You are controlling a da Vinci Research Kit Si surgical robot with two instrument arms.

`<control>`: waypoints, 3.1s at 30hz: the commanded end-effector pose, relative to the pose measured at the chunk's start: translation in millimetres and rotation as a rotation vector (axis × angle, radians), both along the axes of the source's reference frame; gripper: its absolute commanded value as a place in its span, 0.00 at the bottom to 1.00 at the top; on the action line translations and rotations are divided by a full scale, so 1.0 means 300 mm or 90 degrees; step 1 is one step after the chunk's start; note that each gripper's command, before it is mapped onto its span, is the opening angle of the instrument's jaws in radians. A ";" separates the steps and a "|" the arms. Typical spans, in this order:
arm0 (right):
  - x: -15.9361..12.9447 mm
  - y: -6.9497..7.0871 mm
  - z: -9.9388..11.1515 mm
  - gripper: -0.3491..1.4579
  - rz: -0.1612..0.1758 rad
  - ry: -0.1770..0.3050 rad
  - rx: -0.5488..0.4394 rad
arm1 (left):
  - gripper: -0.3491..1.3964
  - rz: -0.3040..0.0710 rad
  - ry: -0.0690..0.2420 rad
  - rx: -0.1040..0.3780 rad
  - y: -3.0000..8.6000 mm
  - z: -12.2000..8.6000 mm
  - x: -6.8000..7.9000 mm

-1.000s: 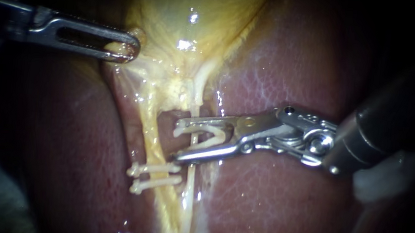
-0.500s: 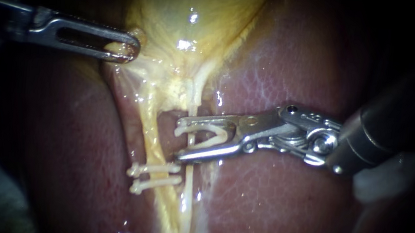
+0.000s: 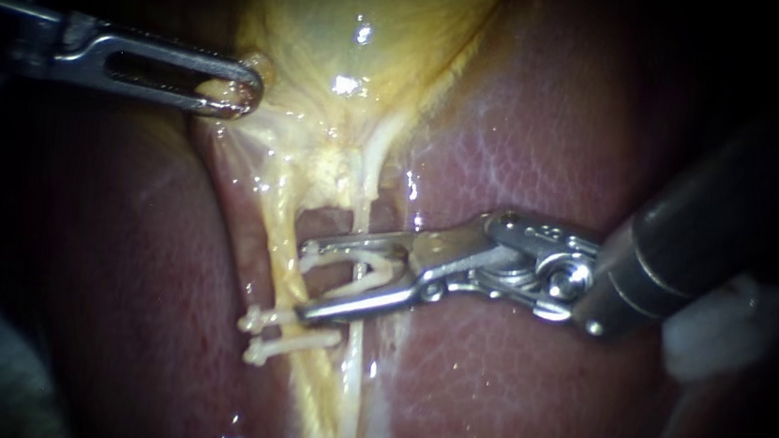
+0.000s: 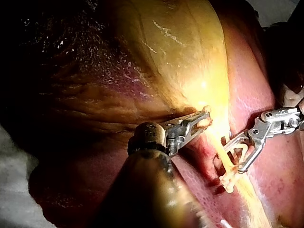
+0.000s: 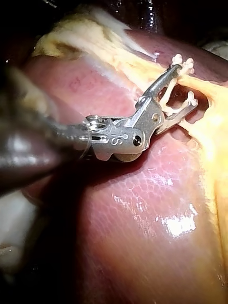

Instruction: Clipping third clip left tube

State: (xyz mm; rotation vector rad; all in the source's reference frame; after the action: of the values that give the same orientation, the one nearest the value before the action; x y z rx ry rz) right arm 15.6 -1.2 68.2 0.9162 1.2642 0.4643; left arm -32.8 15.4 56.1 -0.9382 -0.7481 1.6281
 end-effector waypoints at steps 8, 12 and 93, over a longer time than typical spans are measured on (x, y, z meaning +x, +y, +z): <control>0.0026 -0.0011 -0.0010 0.47 -0.008 0.052 0.013 | 0.00 0.000 0.000 0.000 0.0000 -0.0001 0.0000; 0.0054 -0.0014 -0.0016 0.47 -0.008 0.071 0.013 | 0.00 0.000 0.000 0.000 0.0000 -0.0001 0.0001; 0.0109 0.0073 -0.0189 0.00 0.041 0.159 0.173 | 0.00 0.000 0.000 0.000 0.0003 0.0004 -0.0002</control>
State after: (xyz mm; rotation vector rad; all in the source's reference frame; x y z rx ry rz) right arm 18.9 1.0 62.5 1.1934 1.4833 0.5968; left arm -32.9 15.5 56.2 -0.9378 -0.7481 1.6284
